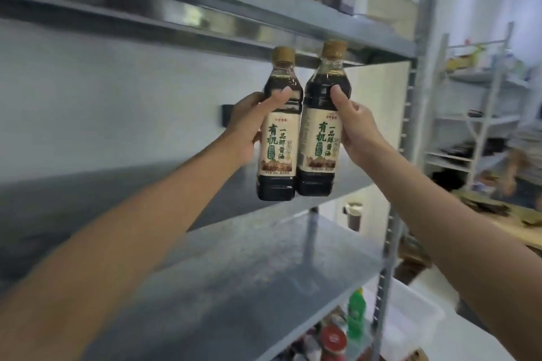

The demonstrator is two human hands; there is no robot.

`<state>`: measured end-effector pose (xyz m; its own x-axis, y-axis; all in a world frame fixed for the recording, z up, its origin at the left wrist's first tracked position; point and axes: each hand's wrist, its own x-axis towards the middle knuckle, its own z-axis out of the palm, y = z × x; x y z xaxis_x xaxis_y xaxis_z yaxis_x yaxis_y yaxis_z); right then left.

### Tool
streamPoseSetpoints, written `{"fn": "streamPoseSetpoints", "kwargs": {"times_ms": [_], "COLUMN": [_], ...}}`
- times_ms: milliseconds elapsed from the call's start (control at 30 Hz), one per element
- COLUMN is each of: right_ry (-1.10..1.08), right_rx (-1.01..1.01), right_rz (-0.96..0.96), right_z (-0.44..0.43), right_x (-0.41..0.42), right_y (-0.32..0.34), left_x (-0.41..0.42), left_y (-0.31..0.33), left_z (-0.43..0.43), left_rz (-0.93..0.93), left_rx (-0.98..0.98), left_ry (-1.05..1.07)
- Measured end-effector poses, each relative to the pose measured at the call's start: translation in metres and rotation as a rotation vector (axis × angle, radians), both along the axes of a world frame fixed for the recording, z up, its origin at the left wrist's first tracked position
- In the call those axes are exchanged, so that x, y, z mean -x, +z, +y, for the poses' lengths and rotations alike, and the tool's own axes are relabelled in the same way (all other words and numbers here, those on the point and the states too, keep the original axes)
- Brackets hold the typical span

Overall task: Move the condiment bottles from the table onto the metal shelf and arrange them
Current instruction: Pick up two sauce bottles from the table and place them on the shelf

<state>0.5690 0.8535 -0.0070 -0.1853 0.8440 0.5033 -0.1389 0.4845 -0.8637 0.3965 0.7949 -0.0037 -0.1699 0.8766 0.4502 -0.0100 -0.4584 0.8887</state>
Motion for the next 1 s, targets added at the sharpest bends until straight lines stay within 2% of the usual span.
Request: {"fn": "streamPoseSetpoints", "kwargs": {"times_ms": [233,533,733,1000], "right_ry": [0.281,0.518,0.551,0.495], "right_rx": [0.037,0.067,0.066,0.117], "right_rz": [-0.032,-0.052,-0.031,0.019], "right_z": [0.002,-0.049,-0.105,-0.191], "right_x": [0.101,0.230,0.310,0.433], "right_y": [-0.013,-0.024,-0.025,-0.025], "left_x": [0.075,0.166,0.245,0.383], "left_y": [-0.010,-0.022,-0.022,-0.022], "left_z": [-0.054,-0.136,-0.192,-0.280], "left_rz": [0.031,-0.004,0.048,0.042], "left_rx": [0.012,0.025,0.022,0.061], "left_ry": [0.341,0.624,0.662,0.593]}}
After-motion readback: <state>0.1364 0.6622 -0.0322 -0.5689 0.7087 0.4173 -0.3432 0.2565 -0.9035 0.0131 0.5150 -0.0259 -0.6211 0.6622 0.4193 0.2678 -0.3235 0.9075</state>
